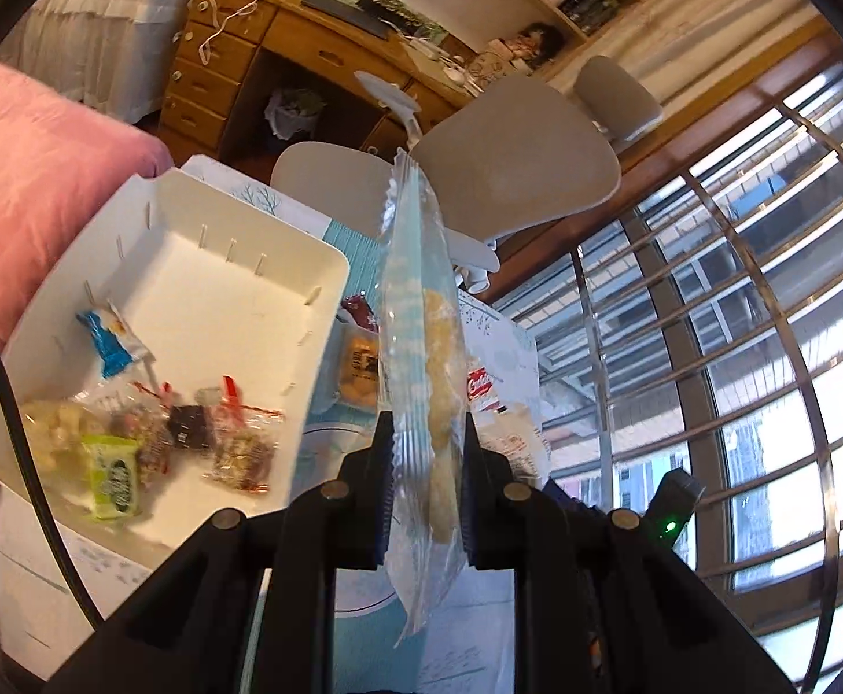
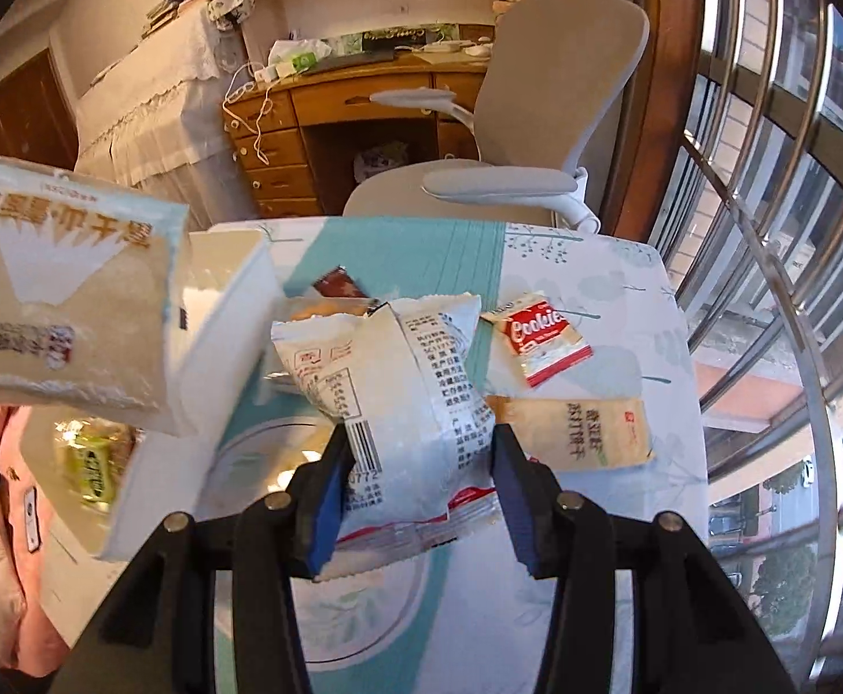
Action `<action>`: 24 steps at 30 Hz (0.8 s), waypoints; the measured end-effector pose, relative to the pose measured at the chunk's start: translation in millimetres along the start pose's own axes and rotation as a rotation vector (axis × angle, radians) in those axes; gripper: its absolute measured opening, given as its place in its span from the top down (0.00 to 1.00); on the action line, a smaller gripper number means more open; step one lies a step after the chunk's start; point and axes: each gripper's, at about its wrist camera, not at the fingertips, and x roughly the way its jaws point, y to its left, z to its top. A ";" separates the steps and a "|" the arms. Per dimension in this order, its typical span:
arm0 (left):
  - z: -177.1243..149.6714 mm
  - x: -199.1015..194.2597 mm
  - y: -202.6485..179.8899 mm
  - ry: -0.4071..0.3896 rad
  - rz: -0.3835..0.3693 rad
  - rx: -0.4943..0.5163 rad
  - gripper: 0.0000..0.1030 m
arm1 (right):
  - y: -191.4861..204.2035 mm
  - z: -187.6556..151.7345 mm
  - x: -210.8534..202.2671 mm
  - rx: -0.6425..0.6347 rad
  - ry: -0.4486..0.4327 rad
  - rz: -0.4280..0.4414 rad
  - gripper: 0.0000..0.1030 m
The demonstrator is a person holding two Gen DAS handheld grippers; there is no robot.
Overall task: Organize snacks
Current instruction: 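Carry both bags over the white tray and open both grippers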
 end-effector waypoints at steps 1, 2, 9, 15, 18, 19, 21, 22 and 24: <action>1.4 -6.8 5.5 0.004 -0.004 0.018 0.84 | 6.2 -1.2 -3.7 0.012 0.000 -0.008 0.54; 1.9 -10.9 8.8 0.004 -0.007 0.026 0.84 | 10.8 -2.4 -6.8 0.024 0.000 -0.010 0.54; 16.0 -42.8 50.1 0.013 -0.017 0.077 0.85 | 58.6 -17.5 -21.3 0.132 -0.004 0.034 0.54; 32.2 -61.2 85.4 0.008 0.007 0.111 0.85 | 112.3 -26.5 -23.1 0.163 -0.006 0.091 0.54; 39.5 -65.0 101.5 0.020 0.031 0.126 0.85 | 140.5 -27.4 -23.8 0.164 -0.020 0.132 0.53; 41.5 -65.5 105.8 0.026 0.043 0.136 0.85 | 151.2 -27.1 -23.6 0.156 -0.025 0.139 0.53; 44.5 -64.1 112.8 0.047 0.069 0.148 0.85 | 165.0 -27.2 -23.4 0.140 -0.028 0.151 0.53; 45.6 -62.4 117.3 0.062 0.081 0.148 0.85 | 173.0 -27.5 -22.9 0.132 -0.031 0.161 0.53; 47.5 -58.4 126.3 0.090 0.111 0.132 0.75 | 187.6 -28.9 -19.5 0.124 -0.023 0.175 0.51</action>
